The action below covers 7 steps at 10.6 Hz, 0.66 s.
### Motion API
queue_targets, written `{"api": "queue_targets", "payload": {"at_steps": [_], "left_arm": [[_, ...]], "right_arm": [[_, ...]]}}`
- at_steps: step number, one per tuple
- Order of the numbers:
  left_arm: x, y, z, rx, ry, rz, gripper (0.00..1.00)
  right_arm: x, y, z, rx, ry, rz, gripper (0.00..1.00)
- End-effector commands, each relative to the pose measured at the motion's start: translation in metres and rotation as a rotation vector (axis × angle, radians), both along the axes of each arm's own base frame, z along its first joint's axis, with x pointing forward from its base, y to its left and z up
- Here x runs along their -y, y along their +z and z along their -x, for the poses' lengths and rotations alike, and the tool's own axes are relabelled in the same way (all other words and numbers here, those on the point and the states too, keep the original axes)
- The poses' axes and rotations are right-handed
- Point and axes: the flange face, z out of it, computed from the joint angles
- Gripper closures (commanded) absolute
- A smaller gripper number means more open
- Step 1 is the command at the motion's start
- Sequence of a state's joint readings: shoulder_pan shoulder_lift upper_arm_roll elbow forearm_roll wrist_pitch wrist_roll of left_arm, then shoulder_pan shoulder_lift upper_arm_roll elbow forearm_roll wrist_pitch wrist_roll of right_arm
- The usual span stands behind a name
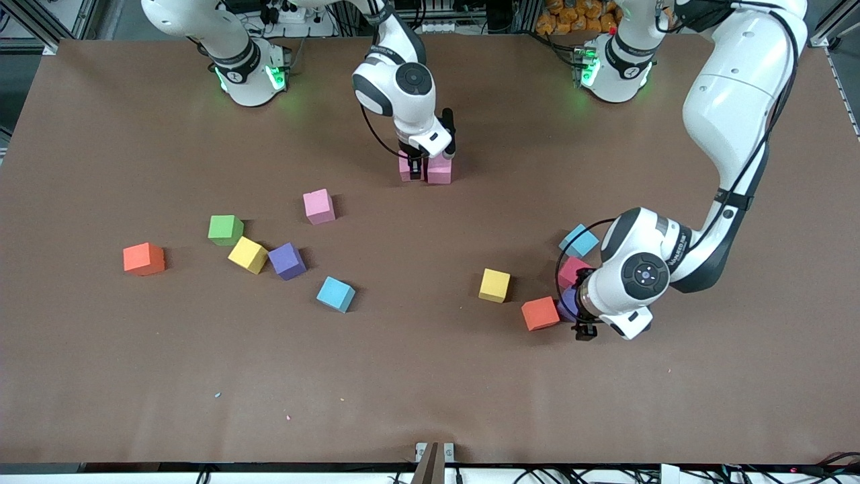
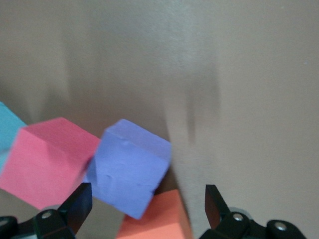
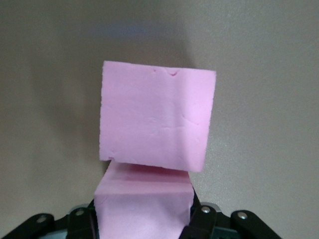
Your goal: Arrange 11 blocks into digit 3
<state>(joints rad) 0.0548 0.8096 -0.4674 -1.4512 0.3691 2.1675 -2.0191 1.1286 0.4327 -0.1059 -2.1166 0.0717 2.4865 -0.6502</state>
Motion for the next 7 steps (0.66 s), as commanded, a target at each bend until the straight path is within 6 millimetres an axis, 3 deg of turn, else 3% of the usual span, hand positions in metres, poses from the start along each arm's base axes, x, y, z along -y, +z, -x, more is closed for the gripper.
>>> {"api": "queue_targets", "payload": {"at_steps": [1, 6, 7], "left_arm": [[0.0116, 0.0006, -0.0082, 0.024, 0.084, 0.035, 0.0], [0.0199, -0.0054, -0.0106, 0.022, 0.212, 0.131, 0.0], [0.0203, -0.0052, -0.0106, 0.016, 0.223, 0.142, 0.0]], "right_arm": [[-0.0073, -0.0033, -0.0019, 0.002, -0.016, -0.007, 0.89], [-0.0138, -0.0049, -0.0044, 0.007, -0.017, -0.011, 0.86], [-0.0142, -0.0052, -0.0046, 0.007, -0.017, -0.011, 0.6]]}}
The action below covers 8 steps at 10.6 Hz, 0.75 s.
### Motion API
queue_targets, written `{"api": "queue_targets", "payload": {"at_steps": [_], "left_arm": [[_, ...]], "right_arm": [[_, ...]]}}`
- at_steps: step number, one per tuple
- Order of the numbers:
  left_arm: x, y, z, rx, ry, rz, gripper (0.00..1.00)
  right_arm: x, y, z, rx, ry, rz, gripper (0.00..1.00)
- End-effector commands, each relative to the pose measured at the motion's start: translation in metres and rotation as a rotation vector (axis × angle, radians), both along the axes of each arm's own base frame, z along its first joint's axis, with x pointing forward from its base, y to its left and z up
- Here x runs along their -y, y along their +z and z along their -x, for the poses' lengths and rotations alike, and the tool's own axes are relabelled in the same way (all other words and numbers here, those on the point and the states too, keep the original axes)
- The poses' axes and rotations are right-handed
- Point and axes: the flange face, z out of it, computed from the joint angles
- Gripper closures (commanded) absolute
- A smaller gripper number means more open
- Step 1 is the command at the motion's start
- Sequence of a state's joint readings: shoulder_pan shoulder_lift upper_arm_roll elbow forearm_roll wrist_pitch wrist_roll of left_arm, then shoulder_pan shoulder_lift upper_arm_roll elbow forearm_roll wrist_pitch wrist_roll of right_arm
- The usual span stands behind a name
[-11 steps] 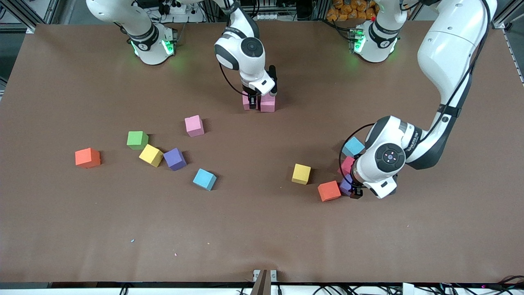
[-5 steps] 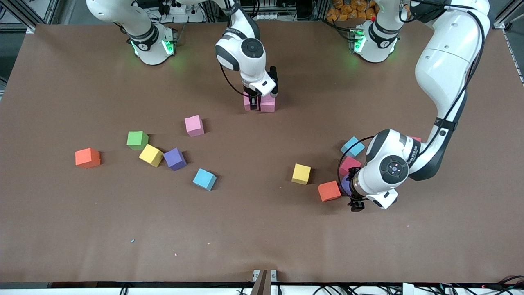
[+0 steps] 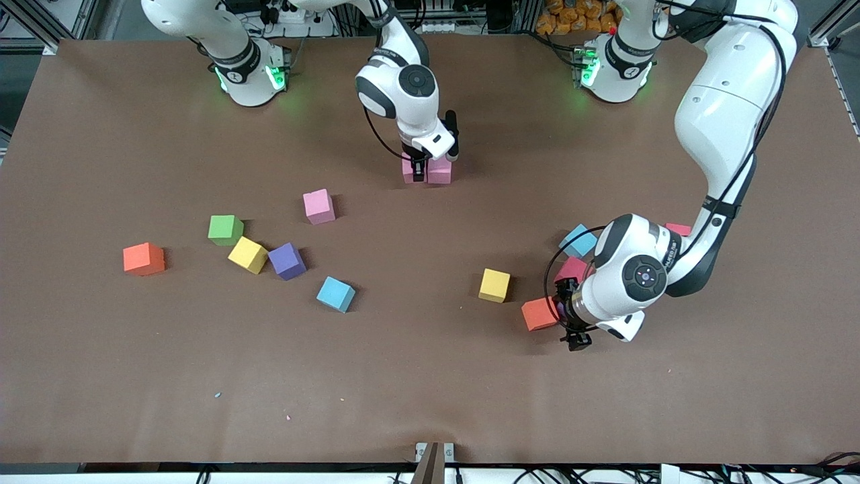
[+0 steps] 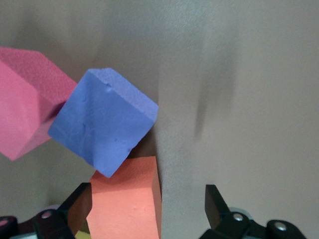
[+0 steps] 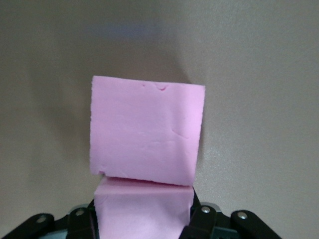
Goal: Arrange 11 blocks into digit 3
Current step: 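Grasp the orange block with the left gripper while the right gripper releases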
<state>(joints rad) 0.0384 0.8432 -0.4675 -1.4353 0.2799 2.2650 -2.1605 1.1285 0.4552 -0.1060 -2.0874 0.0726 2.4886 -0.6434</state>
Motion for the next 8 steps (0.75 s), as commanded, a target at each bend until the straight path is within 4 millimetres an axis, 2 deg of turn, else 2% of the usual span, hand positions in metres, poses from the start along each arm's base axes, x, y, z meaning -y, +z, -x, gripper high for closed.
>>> {"api": "queue_targets", "payload": {"at_steps": [1, 4, 5, 8], "left_arm": [[0.012, 0.002, -0.002, -0.008, 0.034, 0.037, 0.0], [0.02, 0.0, 0.001, -0.018, 0.06, 0.045, 0.0], [0.025, -0.003, 0.003, -0.017, 0.06, 0.048, 0.0], [0.026, -0.017, 0.003, -0.017, 0.065, 0.058, 0.0]], "right_arm": [[-0.008, -0.001, -0.002, 0.003, -0.012, -0.008, 0.01], [-0.01, 0.011, -0.001, -0.007, -0.01, -0.002, 0.0], [-0.01, 0.023, 0.0, -0.015, -0.01, 0.004, 0.0], [-0.006, 0.07, 0.002, -0.036, -0.012, 0.006, 0.0]]}}
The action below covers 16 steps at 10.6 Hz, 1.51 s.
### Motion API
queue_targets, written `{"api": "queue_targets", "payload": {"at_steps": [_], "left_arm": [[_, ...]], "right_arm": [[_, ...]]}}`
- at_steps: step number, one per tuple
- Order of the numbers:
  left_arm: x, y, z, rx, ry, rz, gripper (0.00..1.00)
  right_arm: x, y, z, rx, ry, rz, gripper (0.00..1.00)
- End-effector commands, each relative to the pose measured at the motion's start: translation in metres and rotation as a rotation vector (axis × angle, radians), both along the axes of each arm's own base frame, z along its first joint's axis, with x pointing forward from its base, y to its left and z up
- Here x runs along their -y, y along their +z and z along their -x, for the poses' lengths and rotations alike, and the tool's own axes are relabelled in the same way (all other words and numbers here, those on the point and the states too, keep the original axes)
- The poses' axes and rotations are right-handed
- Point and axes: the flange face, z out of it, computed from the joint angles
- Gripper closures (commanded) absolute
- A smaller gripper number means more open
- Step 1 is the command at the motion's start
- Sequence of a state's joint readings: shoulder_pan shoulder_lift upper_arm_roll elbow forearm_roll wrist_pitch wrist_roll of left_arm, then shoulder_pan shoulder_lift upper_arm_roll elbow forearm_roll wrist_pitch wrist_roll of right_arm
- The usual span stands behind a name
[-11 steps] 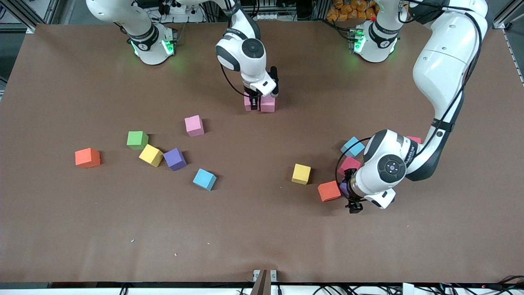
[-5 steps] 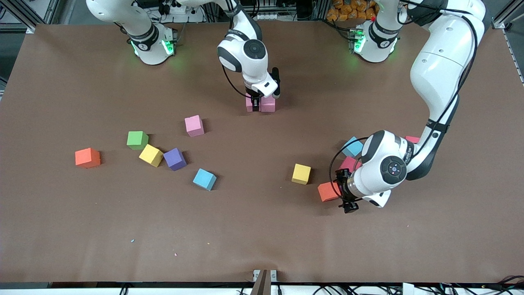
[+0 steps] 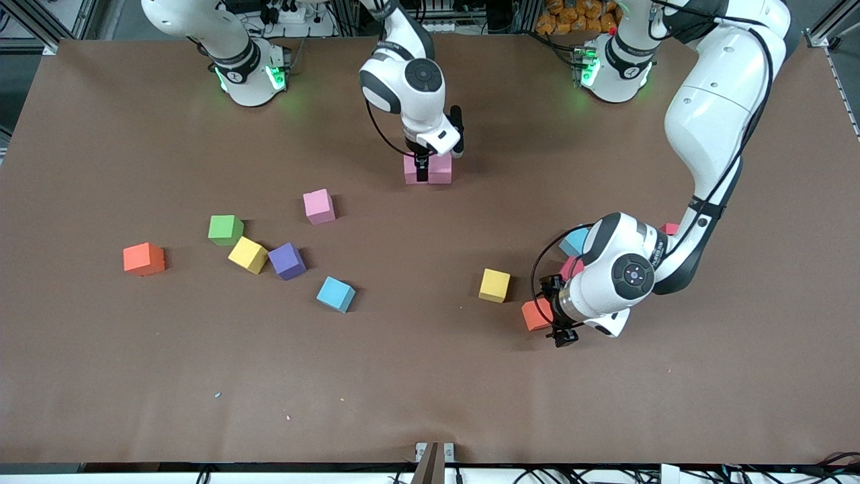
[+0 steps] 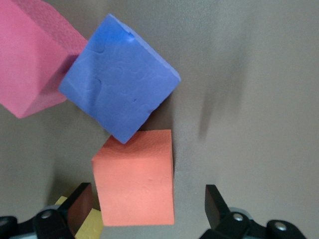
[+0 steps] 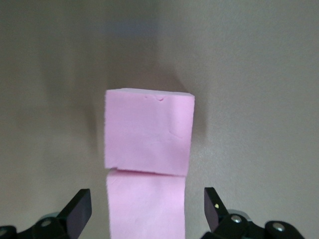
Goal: Arrange 11 blocks into digit 3
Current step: 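Grasp the orange block with the left gripper while the right gripper releases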
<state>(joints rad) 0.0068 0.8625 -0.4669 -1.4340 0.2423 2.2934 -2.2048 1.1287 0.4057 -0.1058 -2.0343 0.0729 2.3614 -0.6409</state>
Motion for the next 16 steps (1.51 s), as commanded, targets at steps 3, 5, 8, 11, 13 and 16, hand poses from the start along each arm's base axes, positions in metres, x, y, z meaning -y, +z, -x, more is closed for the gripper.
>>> {"api": "queue_targets", "payload": {"at_steps": [3, 5, 8, 11, 13, 16], "left_arm": [[0.003, -0.015, -0.004, 0.002, 0.023, 0.023, 0.0], [0.002, -0.021, -0.003, 0.001, 0.02, 0.022, 0.29], [0.002, -0.021, -0.003, 0.005, 0.008, 0.015, 0.64], [0.0, -0.007, -0.007, 0.028, 0.008, 0.01, 1.0], [0.002, 0.017, -0.007, 0.048, 0.002, 0.002, 1.0], [0.006, 0.046, 0.001, 0.027, -0.019, -0.03, 1.0]], "right_arm": [[0.037, 0.057, -0.033, -0.031, -0.103, 0.005, 0.0], [0.071, 0.051, -0.074, -0.036, -0.196, 0.013, 0.0], [0.105, 0.035, -0.092, -0.037, -0.328, 0.048, 0.0], [0.116, 0.031, -0.086, -0.045, -0.489, 0.088, 0.0], [0.136, 0.022, -0.08, -0.038, -0.777, 0.145, 0.0], [0.135, 0.027, -0.042, -0.009, -1.131, 0.217, 0.0]]}}
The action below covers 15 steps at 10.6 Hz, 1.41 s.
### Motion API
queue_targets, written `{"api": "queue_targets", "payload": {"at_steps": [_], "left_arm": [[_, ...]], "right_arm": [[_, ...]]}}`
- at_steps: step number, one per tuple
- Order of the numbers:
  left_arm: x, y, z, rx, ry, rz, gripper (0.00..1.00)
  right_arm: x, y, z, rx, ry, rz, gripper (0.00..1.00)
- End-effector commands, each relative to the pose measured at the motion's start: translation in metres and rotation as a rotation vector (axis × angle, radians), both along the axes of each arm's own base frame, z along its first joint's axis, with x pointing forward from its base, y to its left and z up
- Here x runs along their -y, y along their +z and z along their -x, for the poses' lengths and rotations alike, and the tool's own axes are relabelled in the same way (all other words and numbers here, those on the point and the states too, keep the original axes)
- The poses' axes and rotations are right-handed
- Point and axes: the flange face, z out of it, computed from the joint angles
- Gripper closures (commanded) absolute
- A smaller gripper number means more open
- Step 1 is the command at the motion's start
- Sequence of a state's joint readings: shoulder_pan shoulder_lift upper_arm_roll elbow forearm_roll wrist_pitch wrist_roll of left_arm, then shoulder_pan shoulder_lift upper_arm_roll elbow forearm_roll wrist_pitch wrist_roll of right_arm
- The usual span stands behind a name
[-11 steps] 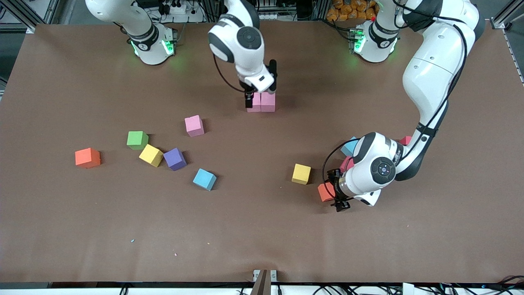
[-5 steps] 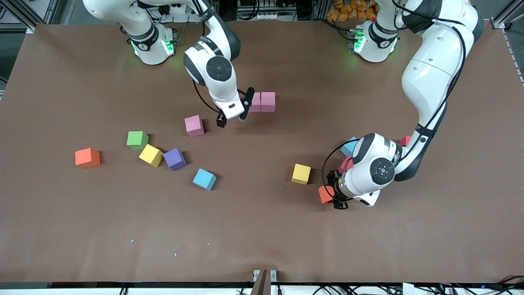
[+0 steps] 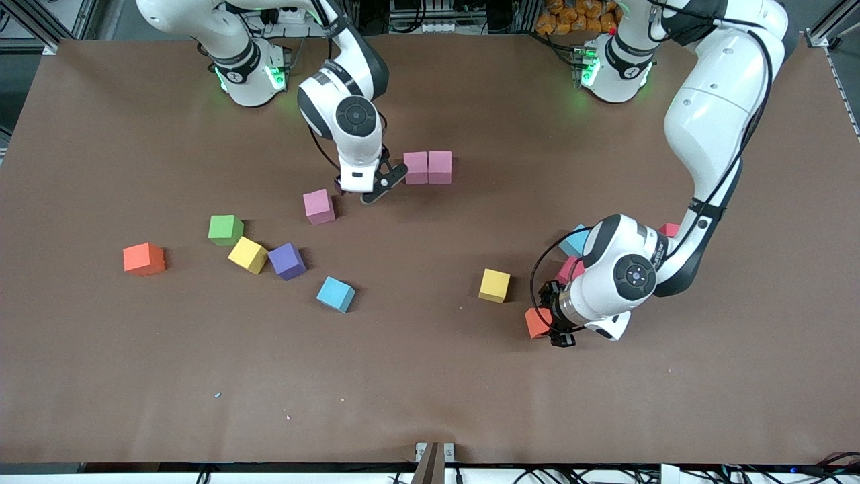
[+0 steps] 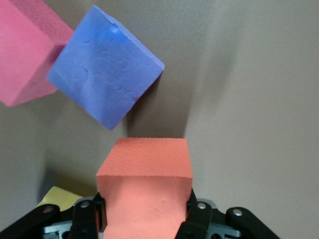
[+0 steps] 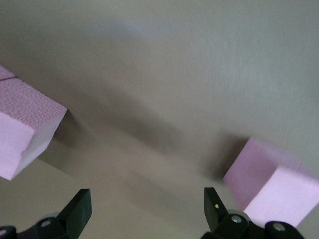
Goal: Arrange 11 blocks into digit 3
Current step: 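Carry the orange block to the pink blocks while the right gripper grabs another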
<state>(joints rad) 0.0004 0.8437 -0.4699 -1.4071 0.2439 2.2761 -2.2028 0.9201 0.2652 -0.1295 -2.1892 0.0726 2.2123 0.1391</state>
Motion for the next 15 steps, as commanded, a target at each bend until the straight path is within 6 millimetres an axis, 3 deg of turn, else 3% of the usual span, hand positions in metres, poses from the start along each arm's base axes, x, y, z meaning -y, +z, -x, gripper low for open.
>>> {"api": "queue_targets", "payload": {"at_steps": [1, 3, 5, 8, 11, 15], "left_arm": [[0.014, 0.037, 0.016, -0.013, -0.029, -0.036, 1.0], [0.029, 0.074, 0.038, -0.026, -0.04, -0.077, 1.0], [0.048, 0.096, 0.073, -0.03, -0.056, -0.103, 1.0], [0.071, 0.098, 0.106, -0.061, -0.005, -0.113, 1.0], [0.113, 0.094, 0.154, -0.105, 0.005, -0.11, 1.0], [0.154, 0.07, 0.24, -0.12, -0.004, -0.125, 1.0]], "right_arm": [[0.017, 0.024, 0.017, 0.004, -0.163, 0.028, 0.0], [0.059, 0.026, -0.018, -0.001, -0.249, 0.021, 0.0], [0.091, 0.025, -0.043, -0.013, -0.251, 0.004, 0.0], [0.112, 0.012, -0.062, 0.003, -0.264, -0.013, 0.0], [0.115, -0.008, -0.071, 0.039, -0.274, -0.031, 0.0], [0.123, -0.032, -0.079, 0.047, -0.232, -0.039, 0.0]]}}
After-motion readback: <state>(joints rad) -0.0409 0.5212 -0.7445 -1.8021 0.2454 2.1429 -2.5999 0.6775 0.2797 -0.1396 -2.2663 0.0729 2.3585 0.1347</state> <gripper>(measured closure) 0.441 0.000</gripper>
